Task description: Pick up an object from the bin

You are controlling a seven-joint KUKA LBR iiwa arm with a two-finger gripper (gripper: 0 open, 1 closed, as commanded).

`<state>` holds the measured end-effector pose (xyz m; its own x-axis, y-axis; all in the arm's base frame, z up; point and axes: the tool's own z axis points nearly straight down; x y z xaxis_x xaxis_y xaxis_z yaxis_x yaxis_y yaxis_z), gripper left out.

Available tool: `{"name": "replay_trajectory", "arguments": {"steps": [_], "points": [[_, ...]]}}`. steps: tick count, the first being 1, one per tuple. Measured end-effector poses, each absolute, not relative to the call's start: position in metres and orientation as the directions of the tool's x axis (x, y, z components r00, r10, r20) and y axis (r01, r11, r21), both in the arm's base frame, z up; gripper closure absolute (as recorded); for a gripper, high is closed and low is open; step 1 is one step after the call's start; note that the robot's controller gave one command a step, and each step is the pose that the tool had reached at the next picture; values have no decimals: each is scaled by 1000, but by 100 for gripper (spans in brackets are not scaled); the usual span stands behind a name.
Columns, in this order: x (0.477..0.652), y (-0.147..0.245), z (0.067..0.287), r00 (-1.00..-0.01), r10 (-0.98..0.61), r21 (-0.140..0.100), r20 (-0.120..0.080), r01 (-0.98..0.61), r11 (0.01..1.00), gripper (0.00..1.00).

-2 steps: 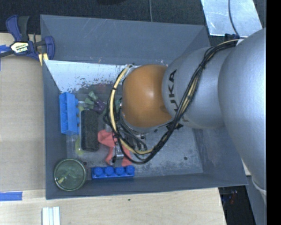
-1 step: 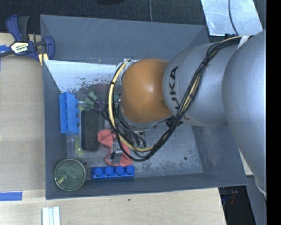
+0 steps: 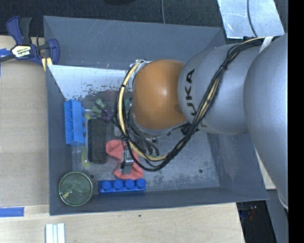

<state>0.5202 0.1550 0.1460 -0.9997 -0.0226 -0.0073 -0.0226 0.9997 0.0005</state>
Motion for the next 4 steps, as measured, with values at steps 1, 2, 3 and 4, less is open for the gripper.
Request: {"name": "replay_trajectory", "arguments": {"steps": [1,2,3,4], "points": [[527,160,163,-996,-85,-1,-9,-85,996,0],[533,159,134,-987,-162,0,-12,-162,987,0],[532,158,111,-984,-181,-1,-6,-181,984,0],[537,149,94,-919,-394,-2,-7,-394,919,0]]}}
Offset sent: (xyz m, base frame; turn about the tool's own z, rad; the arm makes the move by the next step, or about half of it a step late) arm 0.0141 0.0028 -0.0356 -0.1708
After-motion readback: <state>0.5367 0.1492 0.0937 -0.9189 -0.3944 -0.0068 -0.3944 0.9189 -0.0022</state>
